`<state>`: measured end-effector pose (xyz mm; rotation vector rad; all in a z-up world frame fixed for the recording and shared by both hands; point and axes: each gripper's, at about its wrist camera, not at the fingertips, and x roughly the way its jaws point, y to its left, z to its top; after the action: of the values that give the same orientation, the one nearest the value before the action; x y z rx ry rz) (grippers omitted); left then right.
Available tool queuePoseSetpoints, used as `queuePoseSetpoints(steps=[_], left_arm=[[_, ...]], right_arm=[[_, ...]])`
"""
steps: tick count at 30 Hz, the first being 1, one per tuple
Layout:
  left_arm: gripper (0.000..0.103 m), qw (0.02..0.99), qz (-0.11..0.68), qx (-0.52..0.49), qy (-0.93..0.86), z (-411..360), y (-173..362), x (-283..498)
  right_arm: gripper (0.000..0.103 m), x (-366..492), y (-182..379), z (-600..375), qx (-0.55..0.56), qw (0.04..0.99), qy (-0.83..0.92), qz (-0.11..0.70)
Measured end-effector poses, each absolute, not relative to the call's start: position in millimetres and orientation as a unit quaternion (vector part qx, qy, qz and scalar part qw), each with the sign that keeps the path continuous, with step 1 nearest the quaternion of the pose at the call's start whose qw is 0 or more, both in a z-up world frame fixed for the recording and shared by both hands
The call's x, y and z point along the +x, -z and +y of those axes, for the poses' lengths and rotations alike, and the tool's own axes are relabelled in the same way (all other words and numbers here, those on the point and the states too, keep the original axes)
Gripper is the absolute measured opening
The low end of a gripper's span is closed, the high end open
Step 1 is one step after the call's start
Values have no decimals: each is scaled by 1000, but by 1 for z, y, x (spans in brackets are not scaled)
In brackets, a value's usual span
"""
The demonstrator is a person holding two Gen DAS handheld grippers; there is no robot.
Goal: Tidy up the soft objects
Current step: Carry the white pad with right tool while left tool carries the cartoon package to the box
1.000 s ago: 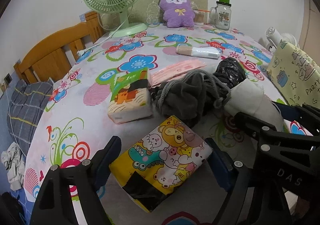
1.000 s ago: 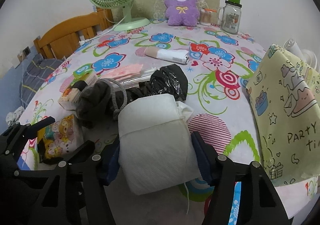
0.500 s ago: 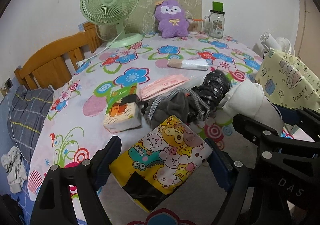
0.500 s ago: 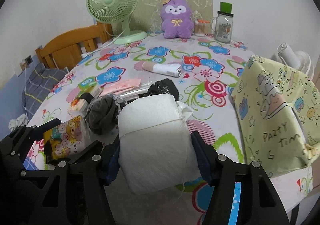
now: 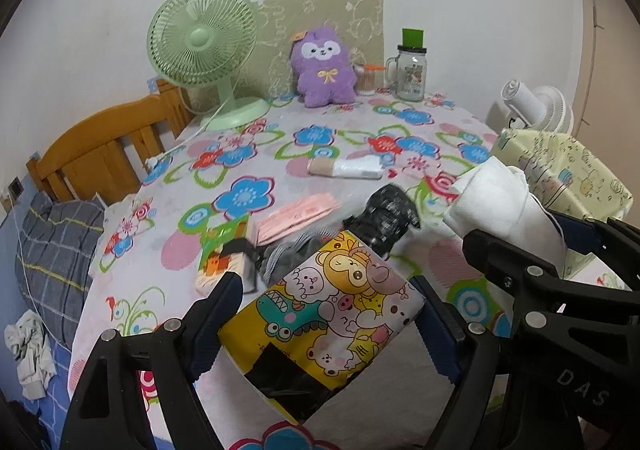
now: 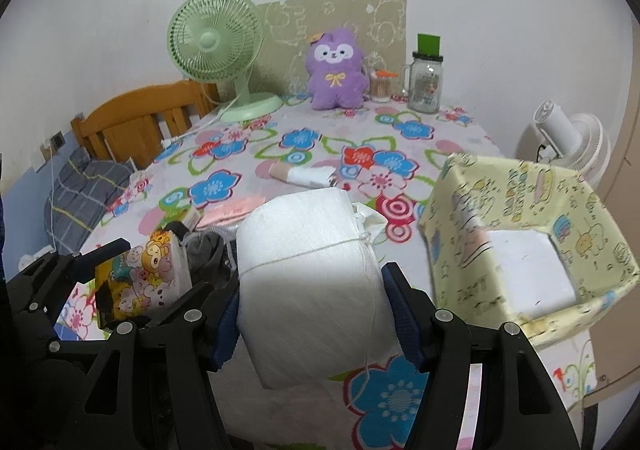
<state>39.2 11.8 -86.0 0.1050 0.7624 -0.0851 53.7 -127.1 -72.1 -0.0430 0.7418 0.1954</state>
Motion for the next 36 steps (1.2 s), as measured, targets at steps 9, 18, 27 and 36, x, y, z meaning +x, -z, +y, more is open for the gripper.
queuePoseSetpoints(steps=[9, 18, 27, 36], left_arm=[[85, 932, 353, 59, 55, -10, 60, 43], [85, 936, 337, 69, 75, -38, 38, 50], [85, 939, 322, 81, 94, -69, 21, 61], [85, 937, 316, 94, 115, -101, 12, 70]], right_arm=[[67, 52, 46, -148, -10, 936, -85, 341], [68, 55, 24, -177, -5, 943, -63, 327], [68, 60, 8, -207, 4, 949, -46, 312], [68, 64, -3, -235, 4, 952, -33, 305]])
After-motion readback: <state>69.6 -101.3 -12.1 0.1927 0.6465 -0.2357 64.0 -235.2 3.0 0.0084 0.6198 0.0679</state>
